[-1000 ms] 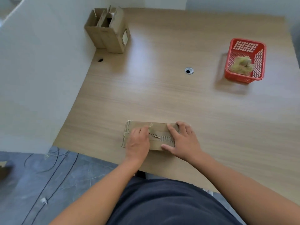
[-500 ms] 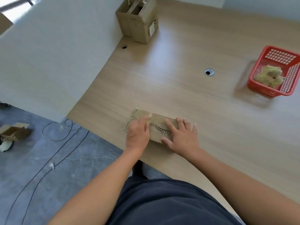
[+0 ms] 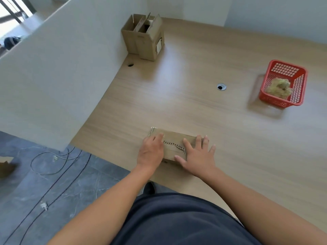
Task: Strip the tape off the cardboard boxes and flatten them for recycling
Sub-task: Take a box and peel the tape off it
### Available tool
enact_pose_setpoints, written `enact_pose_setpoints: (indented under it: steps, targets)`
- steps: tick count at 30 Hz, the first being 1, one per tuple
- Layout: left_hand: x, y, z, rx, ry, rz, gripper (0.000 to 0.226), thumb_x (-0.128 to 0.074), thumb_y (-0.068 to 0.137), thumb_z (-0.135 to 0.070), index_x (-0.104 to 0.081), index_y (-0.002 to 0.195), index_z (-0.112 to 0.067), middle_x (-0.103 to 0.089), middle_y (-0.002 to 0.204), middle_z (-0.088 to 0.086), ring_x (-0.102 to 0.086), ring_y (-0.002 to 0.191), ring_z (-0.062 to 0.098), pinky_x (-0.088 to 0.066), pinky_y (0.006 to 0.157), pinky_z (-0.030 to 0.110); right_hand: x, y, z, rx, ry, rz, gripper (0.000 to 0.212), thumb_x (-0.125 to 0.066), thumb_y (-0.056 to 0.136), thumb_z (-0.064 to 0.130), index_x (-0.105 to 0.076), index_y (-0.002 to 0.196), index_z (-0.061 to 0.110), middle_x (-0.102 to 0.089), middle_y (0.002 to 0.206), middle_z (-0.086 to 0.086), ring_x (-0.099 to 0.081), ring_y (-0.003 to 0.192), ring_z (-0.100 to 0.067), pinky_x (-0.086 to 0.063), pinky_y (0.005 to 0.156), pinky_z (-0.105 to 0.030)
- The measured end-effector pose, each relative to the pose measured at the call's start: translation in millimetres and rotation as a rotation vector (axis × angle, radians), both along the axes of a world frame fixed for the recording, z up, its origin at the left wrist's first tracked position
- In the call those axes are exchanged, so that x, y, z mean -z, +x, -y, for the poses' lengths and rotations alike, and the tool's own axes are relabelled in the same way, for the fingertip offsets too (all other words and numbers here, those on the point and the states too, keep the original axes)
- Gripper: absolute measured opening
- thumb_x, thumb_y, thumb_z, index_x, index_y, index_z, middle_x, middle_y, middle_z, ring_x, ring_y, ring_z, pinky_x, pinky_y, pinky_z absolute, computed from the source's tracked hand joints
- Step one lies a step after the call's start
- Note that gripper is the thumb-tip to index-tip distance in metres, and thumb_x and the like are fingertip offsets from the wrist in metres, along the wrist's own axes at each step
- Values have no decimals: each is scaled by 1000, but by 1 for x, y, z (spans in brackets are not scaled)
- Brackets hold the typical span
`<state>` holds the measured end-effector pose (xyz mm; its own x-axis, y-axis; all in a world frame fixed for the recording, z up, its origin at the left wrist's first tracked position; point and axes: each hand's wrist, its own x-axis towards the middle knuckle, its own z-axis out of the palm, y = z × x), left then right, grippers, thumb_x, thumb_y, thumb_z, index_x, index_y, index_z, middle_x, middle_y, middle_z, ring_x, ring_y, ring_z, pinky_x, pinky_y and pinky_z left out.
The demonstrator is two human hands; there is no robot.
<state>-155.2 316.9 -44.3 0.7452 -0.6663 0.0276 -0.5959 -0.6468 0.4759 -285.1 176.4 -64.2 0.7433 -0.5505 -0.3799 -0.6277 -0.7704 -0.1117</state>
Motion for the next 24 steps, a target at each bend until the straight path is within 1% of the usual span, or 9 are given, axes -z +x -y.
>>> enact_pose_setpoints:
  steps: [2,5,10,13,15,16,19,21,24]
  targets:
    - [5,6,-8,36,33,61,30,-62,100,-29,-66,125,-13,-61,101,13,-51,91,32,-53,77,46,0,4,-5,25,-11,-9,87,-24,84,88,-13,156,40,-1,167,-23,11,152,-50,-2,117,-73]
    - [7,14,-16,59,64,25,59,-71,88,-53,-63,133,-16,-48,118,12,-49,102,26,-53,88,37,1,7,-10,62,-9,-12,84,-28,85,86,-15,154,39,1,167,-24,12,151,-51,-2,117,-73]
    - [7,25,-20,35,-42,-54,48,-60,101,-24,-51,146,-12,-59,103,3,-52,96,20,-50,82,34,-2,12,-14,125,14,-5,80,-36,86,83,-19,152,40,2,168,-20,15,153,-46,-1,118,-71]
    - [7,33,-26,61,-145,-70,30,-55,103,-18,-57,132,-16,-66,97,4,-57,90,23,-51,78,37,-3,13,-17,42,-5,70,76,-39,92,75,-19,156,41,6,172,-7,20,155,-34,9,121,-66]
    - [11,35,-29,123,-153,-15,21,-55,103,-21,-67,116,-11,-67,101,8,-58,92,28,-52,83,45,-5,13,-22,-20,10,90,71,-36,96,71,-7,157,52,7,172,-1,16,157,-31,14,120,-66]
    - [13,35,-30,139,-135,-4,26,-55,103,-29,-68,115,-11,-65,108,8,-56,95,28,-51,86,45,-5,14,-25,-21,21,84,69,-33,96,70,-1,156,56,7,172,-1,15,157,-31,16,119,-66]
    - [14,42,-31,109,-61,-5,44,-68,89,-54,-65,116,-19,-44,128,7,-47,107,21,-46,90,31,-6,22,-33,27,20,45,66,-24,95,72,2,154,59,10,172,-3,16,157,-33,17,117,-67]
    - [13,55,-31,89,-20,-35,48,-77,81,-54,-61,114,-23,-40,125,2,-47,106,16,-44,86,26,-6,29,-40,68,22,33,67,-23,94,75,-3,155,57,9,172,-6,17,156,-36,17,116,-70]
    - [5,65,-29,71,-48,-106,29,-72,92,-37,-60,112,-20,-51,103,-8,-58,93,15,-38,73,22,-9,43,-47,137,26,36,64,-25,93,79,-17,151,53,1,169,-11,12,155,-41,10,113,-78]
